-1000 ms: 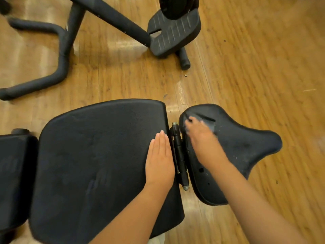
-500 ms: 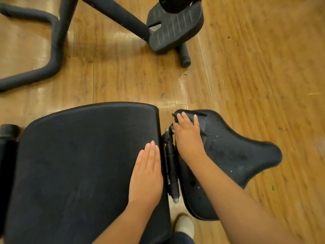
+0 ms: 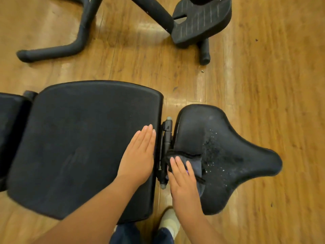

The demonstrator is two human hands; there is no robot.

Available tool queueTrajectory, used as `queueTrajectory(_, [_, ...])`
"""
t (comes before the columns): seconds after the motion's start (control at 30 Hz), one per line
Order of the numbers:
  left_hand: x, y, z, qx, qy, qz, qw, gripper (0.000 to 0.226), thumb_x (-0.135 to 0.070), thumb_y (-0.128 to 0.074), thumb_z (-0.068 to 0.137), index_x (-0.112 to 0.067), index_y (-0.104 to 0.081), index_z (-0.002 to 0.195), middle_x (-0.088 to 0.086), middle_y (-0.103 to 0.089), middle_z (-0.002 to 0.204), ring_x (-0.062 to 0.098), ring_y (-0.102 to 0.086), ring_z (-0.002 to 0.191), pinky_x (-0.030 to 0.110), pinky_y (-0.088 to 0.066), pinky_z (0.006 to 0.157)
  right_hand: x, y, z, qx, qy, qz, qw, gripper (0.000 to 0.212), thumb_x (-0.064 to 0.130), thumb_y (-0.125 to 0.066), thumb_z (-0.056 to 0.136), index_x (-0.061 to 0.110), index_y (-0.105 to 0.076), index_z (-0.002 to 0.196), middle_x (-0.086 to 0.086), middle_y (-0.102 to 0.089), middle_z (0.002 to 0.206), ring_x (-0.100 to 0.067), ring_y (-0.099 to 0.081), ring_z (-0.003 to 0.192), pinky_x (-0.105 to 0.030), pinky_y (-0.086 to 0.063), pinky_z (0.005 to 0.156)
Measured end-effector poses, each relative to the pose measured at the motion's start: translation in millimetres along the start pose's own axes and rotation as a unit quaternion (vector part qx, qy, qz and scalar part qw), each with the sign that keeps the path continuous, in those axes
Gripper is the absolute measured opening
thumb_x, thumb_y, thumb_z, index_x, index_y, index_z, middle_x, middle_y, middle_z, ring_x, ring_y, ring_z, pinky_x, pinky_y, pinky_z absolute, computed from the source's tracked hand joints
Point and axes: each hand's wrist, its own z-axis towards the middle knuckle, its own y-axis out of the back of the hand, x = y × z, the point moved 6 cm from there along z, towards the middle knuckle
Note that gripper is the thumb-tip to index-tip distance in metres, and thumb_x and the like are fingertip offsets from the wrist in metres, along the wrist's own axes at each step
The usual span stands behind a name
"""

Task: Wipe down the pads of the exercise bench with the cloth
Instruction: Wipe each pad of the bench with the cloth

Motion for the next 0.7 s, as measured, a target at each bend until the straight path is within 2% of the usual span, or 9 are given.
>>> queueTrajectory(0.1, [0,-1,-1,-0.005,0.001,-0.003,1.000,0.056,-0.013,-0.040,0.087,0.005,-0.035,0.140,0.022,-0.036,0.147,0.032,-0.032,0.138,0.040,-0.016,0.112,9,-11,-52,0.045,0.029,0.006,0.999,0.053,0.013,-0.015,0.102,0.002,-0.067,0.106,-0.013,-0.055,0.130,-0.020,-0.013,0.141,-0.041,-0.016,0.112])
queueTrajectory(0.17, [0,-3,-1,-0.003,-0.001,-0.002,1.000,0.057,-0.012,-0.042,0.087,0.005,-0.034,0.140,0.022,-0.035,0.148,0.032,-0.030,0.139,0.041,-0.017,0.112,6,-14,-72,0.064,0.012,0.003,0.998,0.052,0.016,-0.017,0.103,0.005,-0.067,0.111,-0.006,-0.051,0.134,-0.016,-0.019,0.140,-0.038,-0.022,0.109])
queueTrajectory(0.23, [0,-5,-3,-0.004,-0.001,-0.001,1.000,0.058,-0.011,-0.041,0.087,0.005,-0.032,0.141,0.022,-0.032,0.149,0.032,-0.028,0.140,0.042,-0.017,0.113,5,-13,-77,0.048,0.009,-0.004,0.999,0.047,0.017,-0.021,0.102,0.005,-0.065,0.114,-0.004,-0.047,0.135,-0.016,-0.025,0.137,-0.037,-0.025,0.108])
queueTrajectory(0.43, [0,-6,-2,-0.009,-0.002,-0.007,1.000,0.057,-0.012,-0.042,0.087,0.005,-0.033,0.141,0.022,-0.031,0.150,0.032,-0.026,0.141,0.043,-0.020,0.112,3,-6,-59,-0.005,0.012,-0.017,1.000,0.047,0.015,-0.024,0.102,0.003,-0.069,0.107,-0.006,-0.051,0.133,-0.018,-0.033,0.134,-0.039,-0.028,0.106])
queueTrajectory(0.53, [-1,-6,-2,-0.008,-0.003,-0.010,1.000,0.057,-0.012,-0.042,0.087,0.005,-0.034,0.141,0.022,-0.032,0.149,0.032,-0.026,0.141,0.043,-0.022,0.112,2,1,-34,-0.018,0.018,-0.025,0.999,0.039,0.004,-0.027,0.097,0.001,-0.064,0.109,-0.014,-0.054,0.131,-0.025,-0.034,0.132,-0.044,-0.023,0.108])
queueTrajectory(0.6, [0,-5,-2,-0.006,-0.002,-0.010,1.000,0.057,-0.013,-0.042,0.087,0.005,-0.033,0.141,0.022,-0.031,0.149,0.032,-0.026,0.141,0.043,-0.022,0.112,-1,6,-7,-0.029,-0.008,-0.028,0.999,0.036,0.003,-0.036,0.088,0.001,-0.065,0.108,-0.017,-0.055,0.130,-0.027,-0.035,0.130,-0.046,-0.020,0.110])
queueTrajectory(0.7, [-1,-6,-3,0.000,-0.002,-0.012,1.000,0.057,-0.014,-0.042,0.089,0.006,-0.032,0.141,0.023,-0.030,0.150,0.032,-0.025,0.141,0.043,-0.021,0.112,-7,7,28,-0.037,-0.041,-0.029,0.998,0.035,0.005,-0.039,0.085,0.000,-0.064,0.109,-0.018,-0.056,0.129,-0.028,-0.037,0.129,-0.046,-0.019,0.110])
